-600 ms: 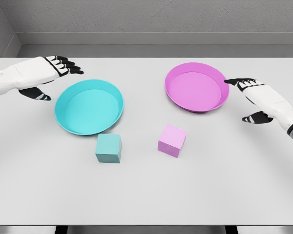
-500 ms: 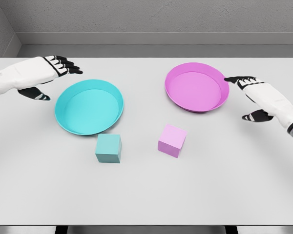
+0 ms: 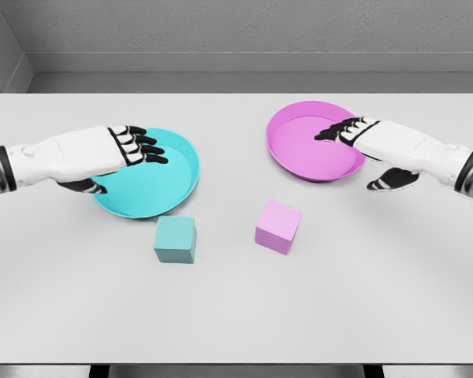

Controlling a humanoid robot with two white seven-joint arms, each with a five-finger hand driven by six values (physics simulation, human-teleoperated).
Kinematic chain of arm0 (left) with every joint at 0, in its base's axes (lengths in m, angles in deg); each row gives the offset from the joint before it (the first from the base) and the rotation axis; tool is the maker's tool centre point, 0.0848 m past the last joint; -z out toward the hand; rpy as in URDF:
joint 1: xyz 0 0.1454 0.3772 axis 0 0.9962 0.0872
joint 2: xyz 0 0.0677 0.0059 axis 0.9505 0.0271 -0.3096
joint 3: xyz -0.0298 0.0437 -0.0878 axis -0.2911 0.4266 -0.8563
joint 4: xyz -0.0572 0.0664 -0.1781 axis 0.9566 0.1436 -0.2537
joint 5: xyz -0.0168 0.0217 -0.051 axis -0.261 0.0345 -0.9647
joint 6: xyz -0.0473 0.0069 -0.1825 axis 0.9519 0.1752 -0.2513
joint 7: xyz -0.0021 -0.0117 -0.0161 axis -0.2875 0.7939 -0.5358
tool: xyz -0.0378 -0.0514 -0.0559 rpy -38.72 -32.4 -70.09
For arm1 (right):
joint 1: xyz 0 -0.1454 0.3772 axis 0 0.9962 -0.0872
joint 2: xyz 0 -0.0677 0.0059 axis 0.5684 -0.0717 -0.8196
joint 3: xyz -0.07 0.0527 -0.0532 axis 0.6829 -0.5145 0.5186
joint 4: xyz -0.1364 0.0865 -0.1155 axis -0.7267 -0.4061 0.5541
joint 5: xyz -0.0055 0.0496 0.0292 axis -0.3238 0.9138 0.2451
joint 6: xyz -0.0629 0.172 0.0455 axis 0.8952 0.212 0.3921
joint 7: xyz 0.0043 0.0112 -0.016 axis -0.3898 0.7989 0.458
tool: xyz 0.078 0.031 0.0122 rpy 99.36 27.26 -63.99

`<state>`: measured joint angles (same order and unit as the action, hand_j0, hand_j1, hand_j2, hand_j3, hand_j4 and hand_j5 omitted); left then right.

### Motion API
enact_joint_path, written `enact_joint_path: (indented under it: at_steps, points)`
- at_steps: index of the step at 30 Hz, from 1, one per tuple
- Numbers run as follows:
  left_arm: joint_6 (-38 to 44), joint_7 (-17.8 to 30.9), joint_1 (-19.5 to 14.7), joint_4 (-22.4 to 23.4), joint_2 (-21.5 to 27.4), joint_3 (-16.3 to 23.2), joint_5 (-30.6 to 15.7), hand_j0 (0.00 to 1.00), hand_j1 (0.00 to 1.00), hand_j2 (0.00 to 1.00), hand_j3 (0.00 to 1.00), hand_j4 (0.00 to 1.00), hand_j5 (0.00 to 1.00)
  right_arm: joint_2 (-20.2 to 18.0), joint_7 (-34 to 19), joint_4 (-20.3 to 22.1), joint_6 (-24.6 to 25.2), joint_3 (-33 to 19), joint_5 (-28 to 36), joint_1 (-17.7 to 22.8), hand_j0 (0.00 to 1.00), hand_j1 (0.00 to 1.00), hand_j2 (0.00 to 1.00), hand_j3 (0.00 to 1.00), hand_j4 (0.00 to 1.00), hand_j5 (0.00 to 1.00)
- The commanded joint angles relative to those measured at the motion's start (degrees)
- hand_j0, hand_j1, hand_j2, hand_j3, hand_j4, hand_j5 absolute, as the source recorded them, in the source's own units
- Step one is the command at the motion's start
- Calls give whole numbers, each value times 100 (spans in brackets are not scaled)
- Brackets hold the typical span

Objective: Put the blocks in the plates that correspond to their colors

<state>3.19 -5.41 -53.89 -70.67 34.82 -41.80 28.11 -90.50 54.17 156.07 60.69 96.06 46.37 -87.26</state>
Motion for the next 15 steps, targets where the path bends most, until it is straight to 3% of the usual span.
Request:
enact_joint_path:
  at_steps: [1,4,5,7,10,15]
  points:
    - [8,-9,9,-238,-31,18,141,100,100,100,100,100,100,123,-234,-4,-144,210,12,-35,100,100,100,100,100,100]
    - [8,-1,150,-352,-198,27,360,100,100,100,100,100,100,176,-453,-4,-356,359,12,-115,100,100,100,100,100,100]
    - [8,-1,150,-352,-303,36,457,100,100,100,100,100,100,194,-1094,-4,-356,359,12,-185,100,100,100,100,100,100]
    - [8,8,141,-352,-373,71,572,100,100,100,100,100,100,299,-1598,5,-391,359,-5,-325,100,100,100,100,100,100]
    - [8,8,141,-396,-540,115,941,100,100,100,100,100,100,466,-1598,5,-813,368,-5,-519,100,100,100,100,100,100]
    - [8,105,123,-563,-637,326,1433,100,100,100,100,100,100,677,-1598,5,-901,579,-5,-800,100,100,100,100,100,100]
